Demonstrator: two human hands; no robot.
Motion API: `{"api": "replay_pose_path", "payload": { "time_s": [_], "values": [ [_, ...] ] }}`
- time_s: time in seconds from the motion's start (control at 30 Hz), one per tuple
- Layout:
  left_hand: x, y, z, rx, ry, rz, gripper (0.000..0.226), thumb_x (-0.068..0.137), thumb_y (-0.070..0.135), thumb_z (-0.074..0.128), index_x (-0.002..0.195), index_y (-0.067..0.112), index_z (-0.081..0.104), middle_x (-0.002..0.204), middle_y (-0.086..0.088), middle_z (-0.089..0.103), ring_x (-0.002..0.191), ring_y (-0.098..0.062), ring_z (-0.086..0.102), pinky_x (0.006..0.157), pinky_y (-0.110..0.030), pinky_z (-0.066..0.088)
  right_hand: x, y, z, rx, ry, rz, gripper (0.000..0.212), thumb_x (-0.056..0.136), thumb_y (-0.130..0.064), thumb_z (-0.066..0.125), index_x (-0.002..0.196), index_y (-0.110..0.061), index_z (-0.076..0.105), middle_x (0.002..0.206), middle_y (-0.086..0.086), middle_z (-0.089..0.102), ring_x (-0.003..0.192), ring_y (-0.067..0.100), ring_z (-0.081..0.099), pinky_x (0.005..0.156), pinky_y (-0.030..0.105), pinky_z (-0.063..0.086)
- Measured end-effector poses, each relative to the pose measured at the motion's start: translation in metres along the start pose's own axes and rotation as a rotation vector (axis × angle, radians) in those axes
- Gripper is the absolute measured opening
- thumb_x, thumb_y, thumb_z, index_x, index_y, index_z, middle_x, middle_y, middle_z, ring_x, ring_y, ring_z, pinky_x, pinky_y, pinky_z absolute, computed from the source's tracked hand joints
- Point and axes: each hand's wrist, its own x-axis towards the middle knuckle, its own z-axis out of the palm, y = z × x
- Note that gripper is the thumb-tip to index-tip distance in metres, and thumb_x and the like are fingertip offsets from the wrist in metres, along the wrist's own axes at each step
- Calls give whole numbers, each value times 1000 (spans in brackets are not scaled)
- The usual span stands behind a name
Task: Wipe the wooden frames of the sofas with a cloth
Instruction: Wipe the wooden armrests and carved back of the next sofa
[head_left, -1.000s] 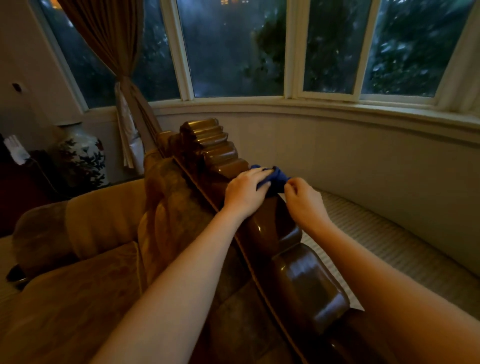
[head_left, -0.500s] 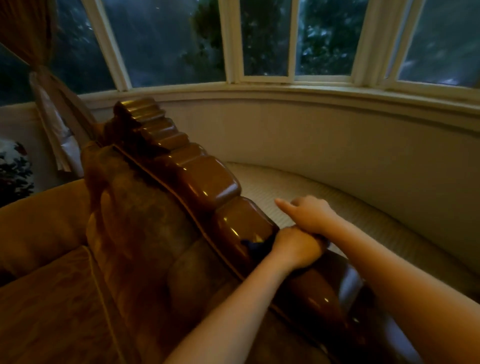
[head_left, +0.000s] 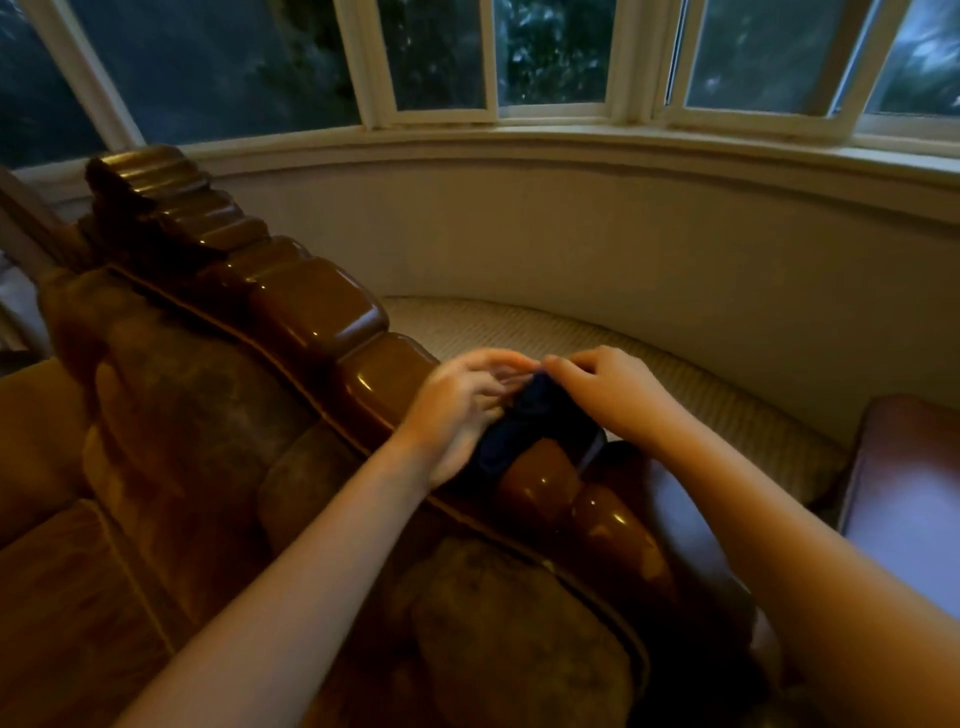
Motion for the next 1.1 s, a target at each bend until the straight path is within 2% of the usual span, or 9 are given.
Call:
{"api": "replay_pose_path", "payload": {
  "time_s": [0.03, 0.1, 0.2, 0.33, 0.43, 0.57, 0.77, 0.93, 1.1],
  "values": [
    [0, -4, -13, 162, 120, 97, 32, 86, -12, 37, 88, 8, 62, 100, -12, 64, 98, -23, 61, 84, -28, 49, -1, -5, 1, -89, 11, -15, 49, 91, -58, 40, 102, -20, 69, 91, 2, 65, 90, 18, 60, 75, 33, 51],
    [4, -11, -40, 844, 305, 348, 26, 87, -7, 44, 93, 11, 62, 102, -7, 59, 99, -19, 56, 86, -23, 44, 0, -14, 13, -309, 23, -37, 67, 82, -73, 31, 106, -21, 67, 111, 8, 60, 111, 27, 51, 93, 43, 45],
    [15, -22, -71, 1362, 354, 390, 28, 90, 5, 53, 117, 7, 61, 117, -13, 57, 110, -30, 53, 97, -39, 37, 1, -37, 50, -645, -1, -125, 71, 81, -77, 31, 123, -27, 58, 139, 11, 38, 136, 35, 18, 108, 54, 21],
    [13, -15, -83, 1347, 438, 352, 30, 91, 1, 49, 119, 4, 61, 121, -17, 57, 113, -33, 52, 101, -41, 37, 8, -46, 58, -620, -37, -111, 65, 81, -71, 44, 127, -26, 53, 140, 9, 34, 135, 35, 18, 103, 53, 25],
    [8, -16, -66, 1313, 288, 413, 27, 90, -1, 48, 112, 3, 64, 116, -18, 59, 110, -34, 54, 98, -40, 40, -8, -28, 35, -518, -18, -60, 57, 81, -63, 51, 127, -30, 48, 132, 5, 36, 127, 33, 27, 94, 47, 36],
    [9, -23, -16, 1160, 87, 476, 26, 95, 4, 45, 113, 3, 64, 117, -14, 60, 113, -25, 54, 92, -18, 33, -60, 16, 0, -397, 68, -37, 51, 80, -54, 56, 126, -34, 45, 132, -2, 36, 128, 29, 28, 94, 41, 38],
    [20, -33, 27, 776, 206, 354, 30, 87, -2, 40, 95, 6, 68, 98, -6, 67, 101, -21, 60, 85, -19, 42, -130, 39, 45, -502, 584, -169, 58, 78, -58, 53, 121, -19, 58, 136, 14, 46, 131, 41, 25, 103, 55, 33],
    [18, -28, 21, 695, 232, 300, 32, 71, 10, 36, 79, 12, 67, 82, -1, 66, 86, -17, 62, 80, -26, 48, -104, 8, 79, -848, 510, -286, 68, 67, -50, 74, 122, -14, 58, 133, 11, 53, 133, 38, 36, 105, 58, 29],
    [14, -26, 20, 714, 245, 286, 31, 76, 3, 37, 79, 12, 67, 82, -2, 65, 85, -17, 60, 80, -29, 49, -120, 18, 63, -793, 492, -283, 80, 63, -48, 78, 132, -17, 51, 138, 12, 48, 132, 40, 36, 98, 56, 38]
  ]
}}
